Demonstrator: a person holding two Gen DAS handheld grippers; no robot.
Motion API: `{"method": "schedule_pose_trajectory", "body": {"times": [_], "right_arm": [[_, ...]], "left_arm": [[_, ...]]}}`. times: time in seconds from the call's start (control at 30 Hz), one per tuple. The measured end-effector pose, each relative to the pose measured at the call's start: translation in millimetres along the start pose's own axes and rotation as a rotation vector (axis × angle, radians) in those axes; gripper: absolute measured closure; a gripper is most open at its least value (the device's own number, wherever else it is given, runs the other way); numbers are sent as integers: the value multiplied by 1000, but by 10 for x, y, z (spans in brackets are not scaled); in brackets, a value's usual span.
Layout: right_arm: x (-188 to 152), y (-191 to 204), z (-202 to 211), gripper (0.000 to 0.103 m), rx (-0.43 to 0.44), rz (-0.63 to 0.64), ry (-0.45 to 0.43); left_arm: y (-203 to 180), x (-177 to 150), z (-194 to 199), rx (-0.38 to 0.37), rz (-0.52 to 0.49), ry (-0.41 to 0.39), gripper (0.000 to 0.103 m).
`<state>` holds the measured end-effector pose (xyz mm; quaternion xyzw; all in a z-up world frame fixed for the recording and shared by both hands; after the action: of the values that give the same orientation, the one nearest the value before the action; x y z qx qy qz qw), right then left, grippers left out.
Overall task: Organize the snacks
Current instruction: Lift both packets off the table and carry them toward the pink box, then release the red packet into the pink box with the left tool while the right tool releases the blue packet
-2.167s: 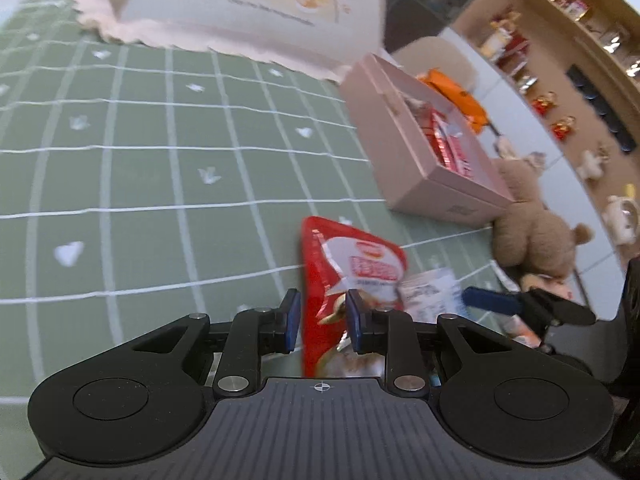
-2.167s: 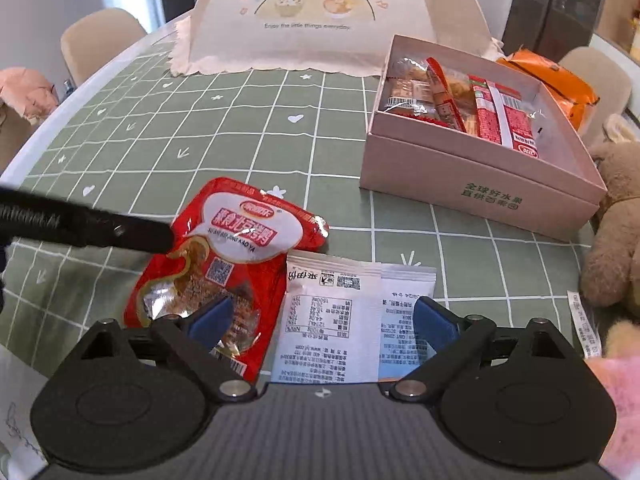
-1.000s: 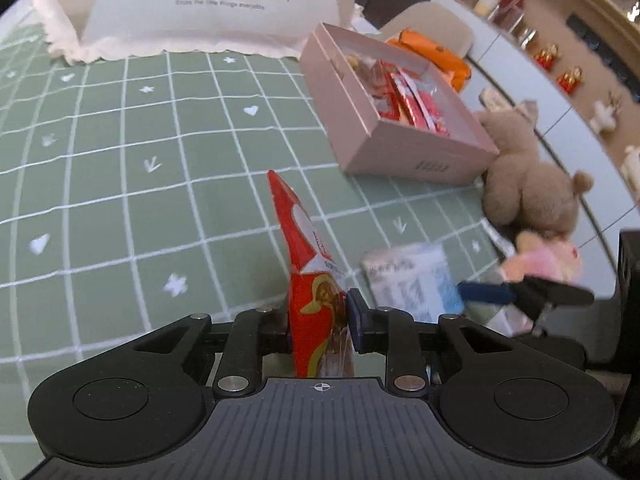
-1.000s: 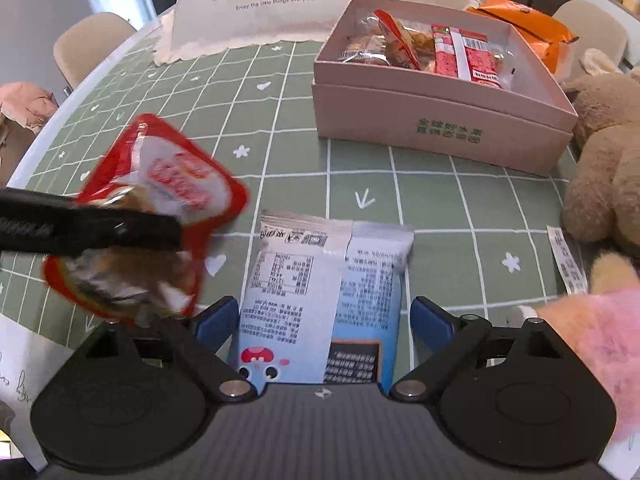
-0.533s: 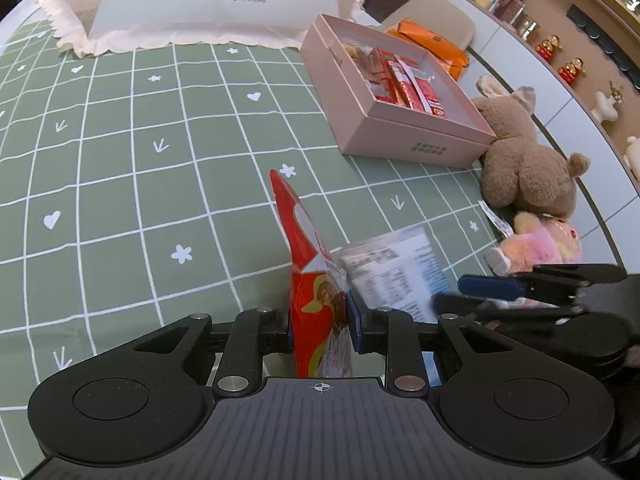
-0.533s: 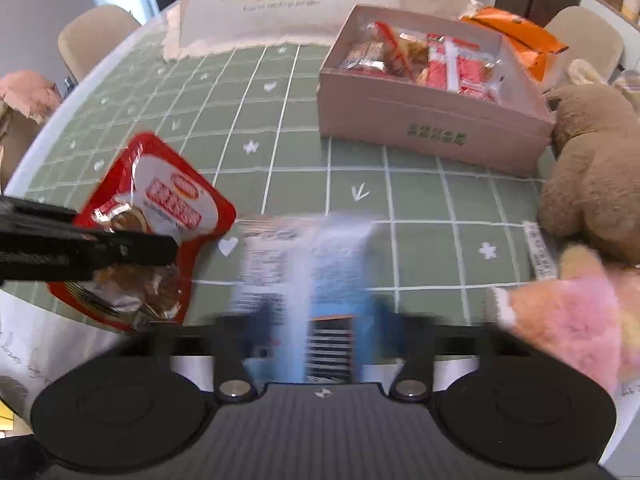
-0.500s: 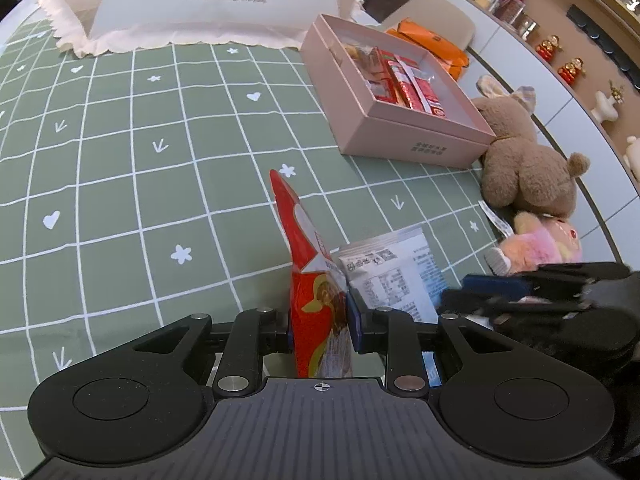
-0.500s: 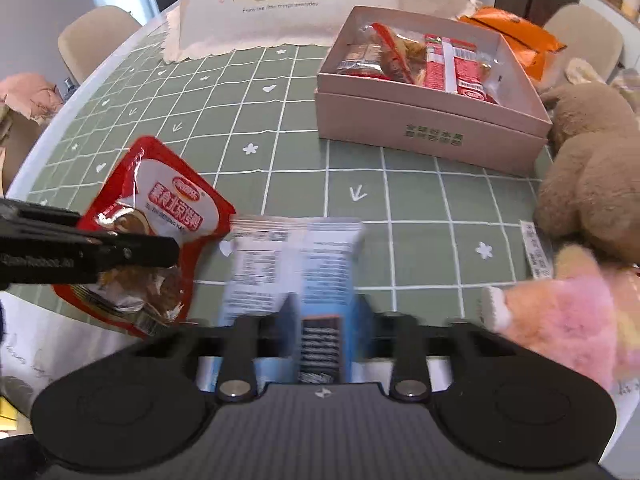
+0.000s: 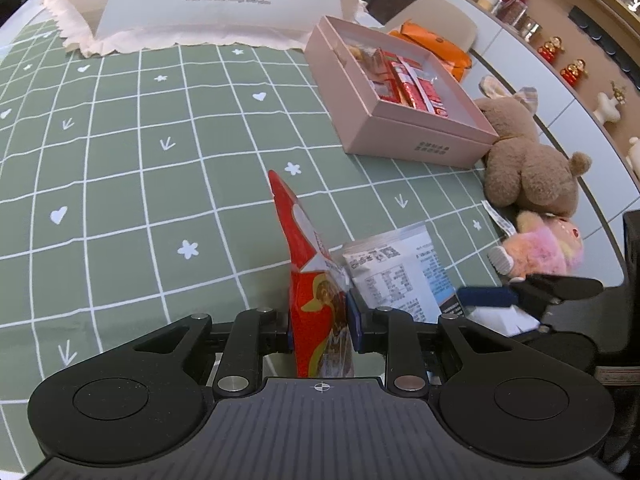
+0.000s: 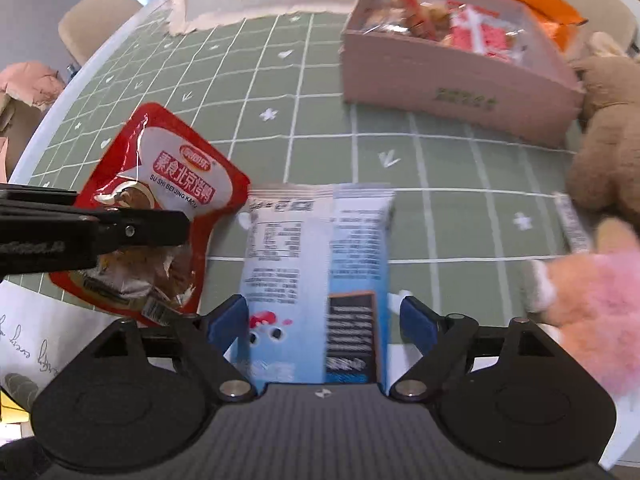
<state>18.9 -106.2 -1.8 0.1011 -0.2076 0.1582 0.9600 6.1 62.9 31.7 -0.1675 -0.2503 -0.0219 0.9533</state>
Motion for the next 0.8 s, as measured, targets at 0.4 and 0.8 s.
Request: {"method": "schedule_pose_trajectory", "body": {"times": [0.4,0.8], "right_arm": [[118,-66,326,27,-18,26,-53],[224,-740,1367,26,-99,-116,-333]], "left_arm": [[2,-18,28,-10,-8,-13,76],[-236,722,399,-295,-10,-168,77]]}}
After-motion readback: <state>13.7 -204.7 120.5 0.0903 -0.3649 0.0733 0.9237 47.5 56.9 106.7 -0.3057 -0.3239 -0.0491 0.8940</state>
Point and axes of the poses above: each gripper's, at about its wrist camera, not at the fingertips, and z roughly against the way its jaws point, y to its left, x to its top, the point moved 3 cm from there along -z, roughly the way its jaws point, and after that the axes turned 2 degrees about -z, right-handed, at the moved point
